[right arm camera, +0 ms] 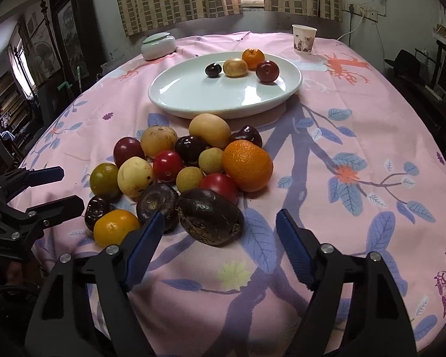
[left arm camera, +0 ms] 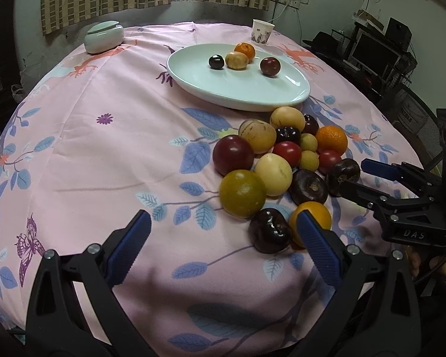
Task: Organize fruits
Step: 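Grasp the dark mangosteen with the right tool while the left tool grasps a dark cherry, then place the mangosteen and dark cherry onto the white plate, open both tools, then grasp the large orange with the right tool while the left tool grasps a green-yellow fruit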
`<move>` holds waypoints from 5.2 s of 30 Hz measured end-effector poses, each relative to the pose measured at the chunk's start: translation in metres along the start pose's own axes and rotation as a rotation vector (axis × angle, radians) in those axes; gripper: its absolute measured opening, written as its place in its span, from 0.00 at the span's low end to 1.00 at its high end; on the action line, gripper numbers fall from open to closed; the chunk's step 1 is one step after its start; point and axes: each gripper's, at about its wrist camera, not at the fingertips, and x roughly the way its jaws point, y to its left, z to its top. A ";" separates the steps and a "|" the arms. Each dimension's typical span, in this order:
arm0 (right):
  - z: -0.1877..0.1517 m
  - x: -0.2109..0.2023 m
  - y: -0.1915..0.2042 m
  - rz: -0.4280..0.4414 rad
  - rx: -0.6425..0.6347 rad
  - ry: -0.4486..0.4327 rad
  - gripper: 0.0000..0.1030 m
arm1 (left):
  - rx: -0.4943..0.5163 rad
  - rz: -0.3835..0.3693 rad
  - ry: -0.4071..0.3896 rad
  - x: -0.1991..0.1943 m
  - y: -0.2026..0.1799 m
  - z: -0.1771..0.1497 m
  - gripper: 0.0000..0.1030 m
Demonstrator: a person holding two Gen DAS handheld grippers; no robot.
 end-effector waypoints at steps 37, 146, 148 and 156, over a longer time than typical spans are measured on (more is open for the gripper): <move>-0.030 -0.016 -0.027 0.118 0.139 0.015 0.46 | -0.024 0.043 0.027 0.033 -0.043 -0.016 0.65; 0.028 -0.026 -0.001 -0.151 -0.065 -0.083 0.99 | -0.029 0.143 -0.075 0.014 -0.002 0.038 0.98; 0.027 -0.021 -0.010 -0.140 -0.019 -0.053 0.99 | -0.014 0.151 -0.064 0.013 -0.002 0.027 0.98; 0.031 0.010 -0.023 -0.066 0.091 -0.004 0.58 | -0.030 0.160 -0.057 0.005 0.004 0.013 0.98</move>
